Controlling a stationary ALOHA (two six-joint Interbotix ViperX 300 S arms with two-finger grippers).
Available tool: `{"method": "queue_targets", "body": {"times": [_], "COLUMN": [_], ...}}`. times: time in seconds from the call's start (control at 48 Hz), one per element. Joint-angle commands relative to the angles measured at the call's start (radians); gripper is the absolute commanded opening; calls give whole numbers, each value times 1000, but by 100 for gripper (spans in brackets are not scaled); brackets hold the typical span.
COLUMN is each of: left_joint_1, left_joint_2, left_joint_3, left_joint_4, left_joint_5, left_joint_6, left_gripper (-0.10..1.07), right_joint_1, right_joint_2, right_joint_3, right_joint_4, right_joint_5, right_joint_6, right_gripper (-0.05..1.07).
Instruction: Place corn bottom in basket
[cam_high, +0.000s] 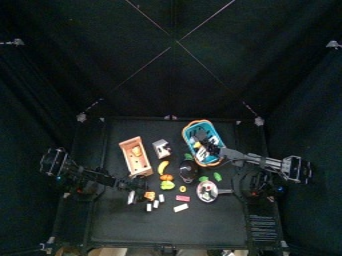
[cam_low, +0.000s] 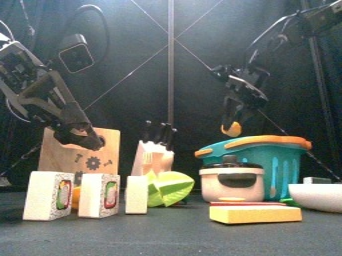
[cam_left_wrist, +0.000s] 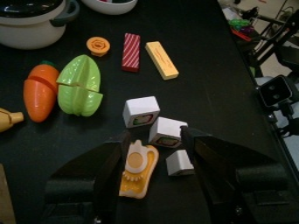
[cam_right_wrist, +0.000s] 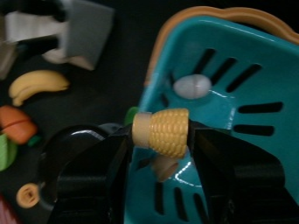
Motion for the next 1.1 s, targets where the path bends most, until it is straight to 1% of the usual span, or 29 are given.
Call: {"method": "queue_targets", "body": {"times": [0.0, 0.125, 0.188, 0.354, 0.396, 0.688, 1.083], "left_joint_1": [3, 3, 3, 3, 3, 3, 3], "left_joint_2": [2, 2, 3, 3, 5, 3, 3], "left_joint_3": [-20, -20, -20, -20, -20, -17, -17], "left_joint_4": [-3, -3, -3, -3, -3, -3, -3], "left_joint_5": [-5, -3, -3, -3, -3, -3, -3], "left_joint_6": [0, -2, 0, 0, 0, 0, -2], "left_gripper": [87, 87, 87, 87, 87, 87, 87], "right_joint_1": [-51, -86, -95, -98, -98, -91, -58], "right_joint_2": [17, 55, 69, 92, 95, 89, 72], "right_joint_3": [8, 20, 26, 26, 28, 28, 23], "right_joint_4": [2, 2, 2, 2, 2, 2, 2], "right_joint_5": [-51, -58, -63, -63, -63, -49, -28], "right_joint_6": [0, 0, -2, -2, -2, -2, -5], "right_gripper": [71, 78, 84, 98, 99, 101, 100]}}
